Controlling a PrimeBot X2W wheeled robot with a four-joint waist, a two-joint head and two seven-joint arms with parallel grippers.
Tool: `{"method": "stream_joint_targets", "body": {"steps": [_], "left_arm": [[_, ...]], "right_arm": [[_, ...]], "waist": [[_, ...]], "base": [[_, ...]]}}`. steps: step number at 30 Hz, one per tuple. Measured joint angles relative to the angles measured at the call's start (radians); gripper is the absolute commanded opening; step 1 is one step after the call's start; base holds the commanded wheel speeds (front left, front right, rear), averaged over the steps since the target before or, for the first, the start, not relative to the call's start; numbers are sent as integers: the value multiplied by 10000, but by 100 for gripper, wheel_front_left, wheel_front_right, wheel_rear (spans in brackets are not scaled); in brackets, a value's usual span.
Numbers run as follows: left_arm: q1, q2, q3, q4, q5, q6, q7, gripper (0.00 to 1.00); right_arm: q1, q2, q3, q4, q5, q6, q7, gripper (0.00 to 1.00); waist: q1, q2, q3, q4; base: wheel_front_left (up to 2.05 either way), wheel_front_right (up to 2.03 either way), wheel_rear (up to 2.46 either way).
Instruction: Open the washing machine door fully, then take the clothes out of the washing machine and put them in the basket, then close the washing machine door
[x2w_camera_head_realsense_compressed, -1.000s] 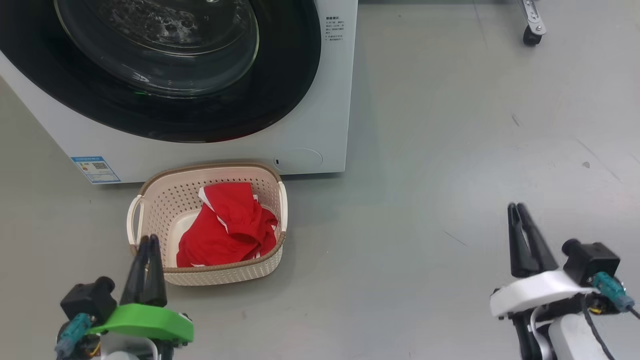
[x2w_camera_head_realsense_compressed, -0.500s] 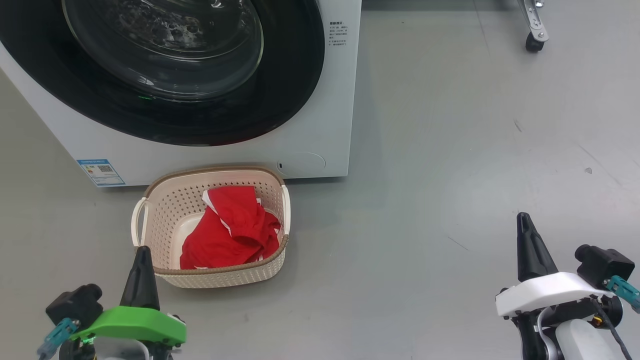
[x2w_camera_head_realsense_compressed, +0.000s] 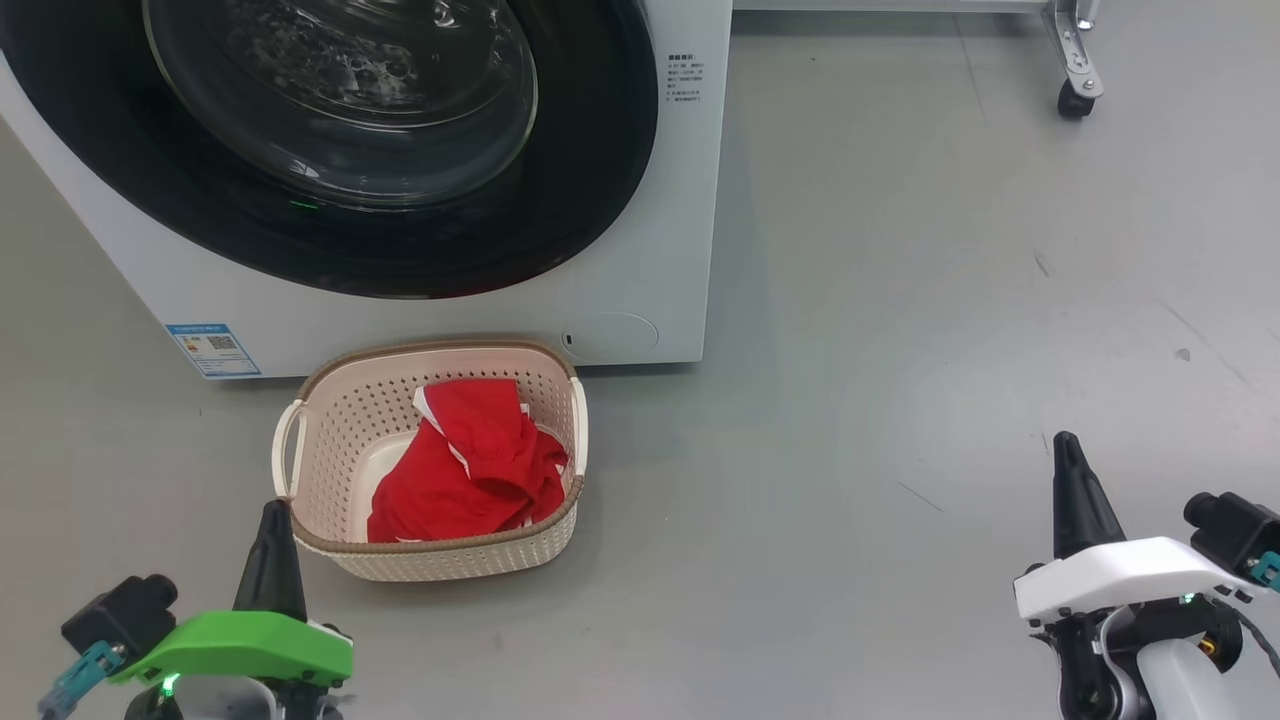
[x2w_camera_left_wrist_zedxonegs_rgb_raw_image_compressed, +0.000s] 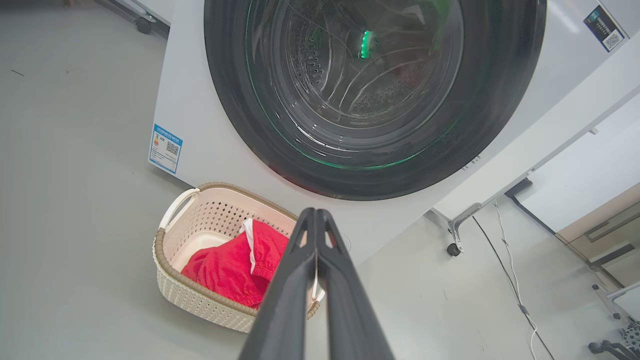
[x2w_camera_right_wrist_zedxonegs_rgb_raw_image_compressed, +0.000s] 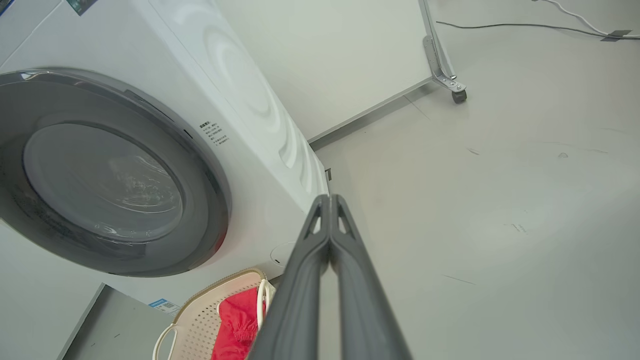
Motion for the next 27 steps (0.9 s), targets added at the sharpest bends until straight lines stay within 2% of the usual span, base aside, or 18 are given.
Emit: {"method": "stream_joint_targets", "body": {"steps": [27], "left_arm": [[0,17,420,-123,-2928,-142,959,0]], "right_arm": [[-9,132,-721,151,3196,88,970,0]], "waist": [[0,0,-264,170]], "base": [[0,0,0]]}}
